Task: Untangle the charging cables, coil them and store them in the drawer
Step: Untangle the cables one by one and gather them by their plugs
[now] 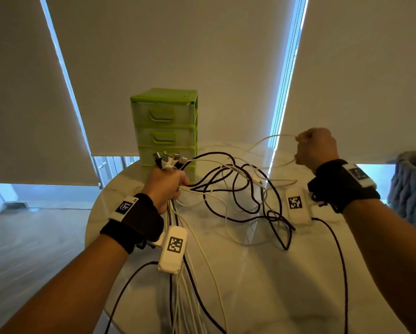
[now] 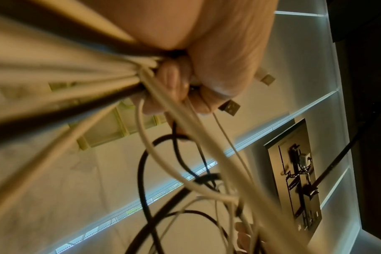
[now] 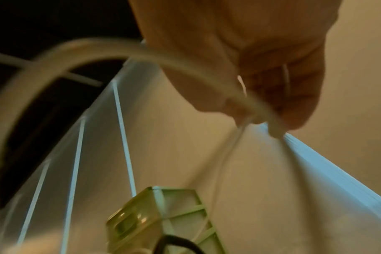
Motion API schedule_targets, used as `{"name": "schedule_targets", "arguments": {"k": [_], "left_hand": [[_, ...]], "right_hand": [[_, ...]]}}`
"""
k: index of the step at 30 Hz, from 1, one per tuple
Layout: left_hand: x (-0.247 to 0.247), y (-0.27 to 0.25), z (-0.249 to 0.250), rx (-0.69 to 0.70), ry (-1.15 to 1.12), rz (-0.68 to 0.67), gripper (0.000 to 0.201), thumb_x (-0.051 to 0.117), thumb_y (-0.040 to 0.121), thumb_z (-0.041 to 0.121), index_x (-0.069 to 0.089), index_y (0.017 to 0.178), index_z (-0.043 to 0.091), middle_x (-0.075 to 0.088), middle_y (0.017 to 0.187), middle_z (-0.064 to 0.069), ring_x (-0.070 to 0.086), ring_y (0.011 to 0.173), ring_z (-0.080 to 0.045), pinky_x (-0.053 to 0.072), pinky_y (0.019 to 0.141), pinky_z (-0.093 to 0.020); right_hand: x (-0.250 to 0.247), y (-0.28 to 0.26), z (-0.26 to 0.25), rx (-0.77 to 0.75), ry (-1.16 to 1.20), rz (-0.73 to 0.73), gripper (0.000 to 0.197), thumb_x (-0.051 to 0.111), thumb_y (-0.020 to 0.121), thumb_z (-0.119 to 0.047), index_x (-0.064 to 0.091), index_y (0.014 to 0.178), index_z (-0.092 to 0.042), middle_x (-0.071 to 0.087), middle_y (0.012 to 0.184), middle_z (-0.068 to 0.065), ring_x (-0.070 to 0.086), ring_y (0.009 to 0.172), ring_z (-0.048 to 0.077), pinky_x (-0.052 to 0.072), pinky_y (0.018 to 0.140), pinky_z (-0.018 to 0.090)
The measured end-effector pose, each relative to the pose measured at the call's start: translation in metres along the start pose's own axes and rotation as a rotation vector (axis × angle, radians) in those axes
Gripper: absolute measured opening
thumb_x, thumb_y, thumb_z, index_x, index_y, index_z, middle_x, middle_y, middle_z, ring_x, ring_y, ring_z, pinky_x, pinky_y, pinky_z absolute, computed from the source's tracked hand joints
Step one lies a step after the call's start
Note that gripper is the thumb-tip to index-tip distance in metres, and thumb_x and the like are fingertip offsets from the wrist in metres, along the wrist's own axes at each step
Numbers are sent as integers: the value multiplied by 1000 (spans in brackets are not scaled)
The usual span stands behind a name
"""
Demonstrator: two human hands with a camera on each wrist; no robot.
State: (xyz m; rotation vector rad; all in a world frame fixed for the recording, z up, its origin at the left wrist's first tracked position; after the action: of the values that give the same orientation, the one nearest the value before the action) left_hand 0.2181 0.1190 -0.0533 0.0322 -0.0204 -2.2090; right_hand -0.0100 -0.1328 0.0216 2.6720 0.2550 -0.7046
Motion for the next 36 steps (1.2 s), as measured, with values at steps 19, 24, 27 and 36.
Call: {"name": "schedule_targets", "arguments": {"k": [19,24,27,36], "left_hand": [[-35,3,2,-65,-264,-161,41,70,70,11,58,109,11,50,73,3,31,36,-1,22,29,-15],[-34,1,7,-45,-255,-113,23,53,88,-10,60,101,7,48,67,4,24,34,0,20,31,-13],[-28,0,7,-34,-322,-136,13,54,91,-3,60,94,7,50,66,4,25,35,0,21,32,-13],[-29,14,-6,-36,-408,-106,20,48,100,19,64,98,6,41,60,3,23,33,-1,21,32,-13]], "right_hand": [[22,-66,-21,-294,-278,-120,15,66,89,-29,74,91,-17,70,85,2,61,75,16,44,71,26],[25,-50,-23,-231,-154,70,15,65,88,-22,76,92,-14,71,85,2,58,74,16,40,71,24],[35,-50,-25,-237,-136,79,15,66,87,-23,77,92,-13,73,88,5,59,77,19,43,74,25],[-18,-29,15,26,119,389,22,63,83,-26,72,96,-11,70,98,11,64,94,31,44,81,30]]}}
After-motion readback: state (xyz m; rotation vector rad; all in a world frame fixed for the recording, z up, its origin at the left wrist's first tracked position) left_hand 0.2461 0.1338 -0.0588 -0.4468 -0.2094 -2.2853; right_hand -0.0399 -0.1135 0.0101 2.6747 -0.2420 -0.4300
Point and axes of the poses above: each hand's wrist, its own y-axis towards the middle knuckle, its own x-axis out of the palm, z = x × y, the point moved 7 cm from there along y, towards the middle knuckle
